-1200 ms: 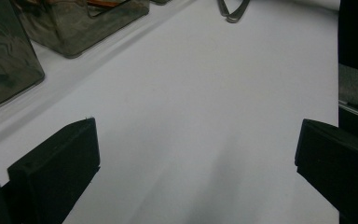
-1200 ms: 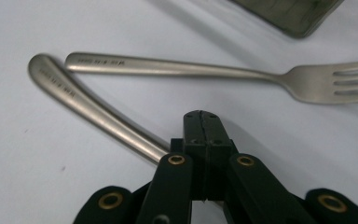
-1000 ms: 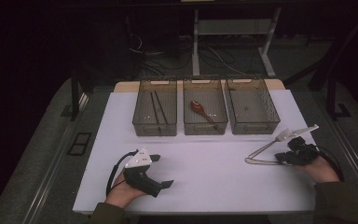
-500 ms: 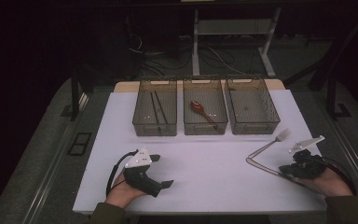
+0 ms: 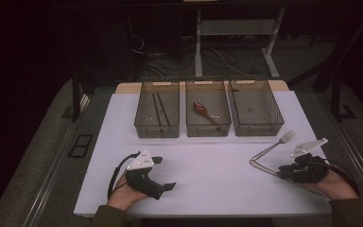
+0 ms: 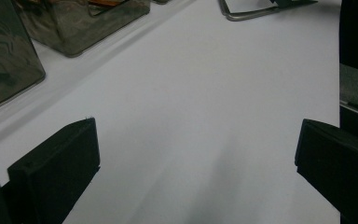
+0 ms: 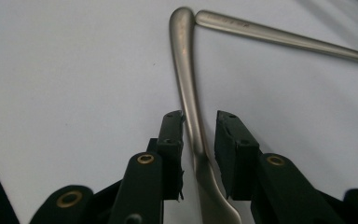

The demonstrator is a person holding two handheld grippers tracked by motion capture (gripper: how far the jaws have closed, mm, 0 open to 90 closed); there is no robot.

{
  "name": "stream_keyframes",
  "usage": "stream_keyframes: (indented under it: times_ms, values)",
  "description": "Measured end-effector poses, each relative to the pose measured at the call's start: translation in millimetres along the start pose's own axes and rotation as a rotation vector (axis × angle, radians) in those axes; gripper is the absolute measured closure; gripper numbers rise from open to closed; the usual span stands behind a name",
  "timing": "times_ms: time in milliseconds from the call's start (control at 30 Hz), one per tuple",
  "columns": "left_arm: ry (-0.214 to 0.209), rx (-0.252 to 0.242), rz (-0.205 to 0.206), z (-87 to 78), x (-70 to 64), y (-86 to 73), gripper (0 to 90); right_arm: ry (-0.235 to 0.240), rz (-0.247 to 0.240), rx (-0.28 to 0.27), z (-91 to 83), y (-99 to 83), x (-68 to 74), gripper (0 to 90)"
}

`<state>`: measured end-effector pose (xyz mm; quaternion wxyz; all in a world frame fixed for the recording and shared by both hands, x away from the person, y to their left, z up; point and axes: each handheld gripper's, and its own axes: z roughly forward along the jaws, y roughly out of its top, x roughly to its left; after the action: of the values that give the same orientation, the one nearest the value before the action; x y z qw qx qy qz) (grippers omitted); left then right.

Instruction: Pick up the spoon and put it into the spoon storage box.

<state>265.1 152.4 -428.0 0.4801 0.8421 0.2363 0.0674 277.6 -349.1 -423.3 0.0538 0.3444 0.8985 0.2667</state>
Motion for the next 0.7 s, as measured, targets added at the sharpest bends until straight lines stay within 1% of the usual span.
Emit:
stream_keyframes:
  times_ms: [133, 233, 300, 367, 400, 533, 567, 600, 633, 667, 700]
  values:
    - [0.001, 0.002, 0.001, -0.1, -0.1, 0.2, 0.0, -0.025, -0.053, 0.049, 6.5, 3.4, 0.9, 71.4]
    - [0.001, -0.001, -0.002, 0.4, -0.2, 0.0, 0.0, -0.026, -0.076, 0.083, 10.0, 4.4, 1.3, 73.3]
    - [0.001, -0.001, -0.005, 0.7, -0.3, -0.1, 0.0, -0.029, -0.092, 0.093, 10.4, 6.0, 1.7, 73.7]
    - [0.0, -0.004, -0.009, 1.7, -0.8, -0.3, 0.0, -0.029, -0.107, 0.114, 11.4, 8.7, 2.9, 74.6]
    - [-0.001, 0.003, 0.0, 1.4, -0.4, -0.1, 0.0, -0.03, -0.123, 0.127, 12.1, 10.5, 3.7, 75.1]
    - [0.001, 0.001, -0.006, 1.6, -1.2, -0.2, 0.0, -0.036, -0.164, 0.198, 15.1, 19.9, 5.8, 76.8]
    - [0.001, 0.0, -0.006, 1.6, -1.2, -0.1, 0.0, -0.032, -0.167, 0.215, 15.7, 22.0, 5.7, 77.1]
    - [0.001, 0.0, -0.005, 1.5, -1.3, -0.1, 0.0, -0.038, -0.181, 0.227, 16.4, 23.6, 5.1, 77.3]
    - [0.001, 0.0, -0.004, 1.6, -1.2, -0.1, 0.0, -0.032, -0.177, 0.237, 16.9, 25.2, 5.8, 77.7]
    - [0.0, 0.002, 0.001, 1.7, -0.8, 0.0, 0.0, -0.04, -0.194, 0.249, 17.5, 26.5, 5.0, 78.1]
    - [0.0, 0.002, -0.003, 2.0, -0.9, -0.2, 0.0, -0.027, -0.183, 0.258, 17.7, 27.8, 6.5, 78.7]
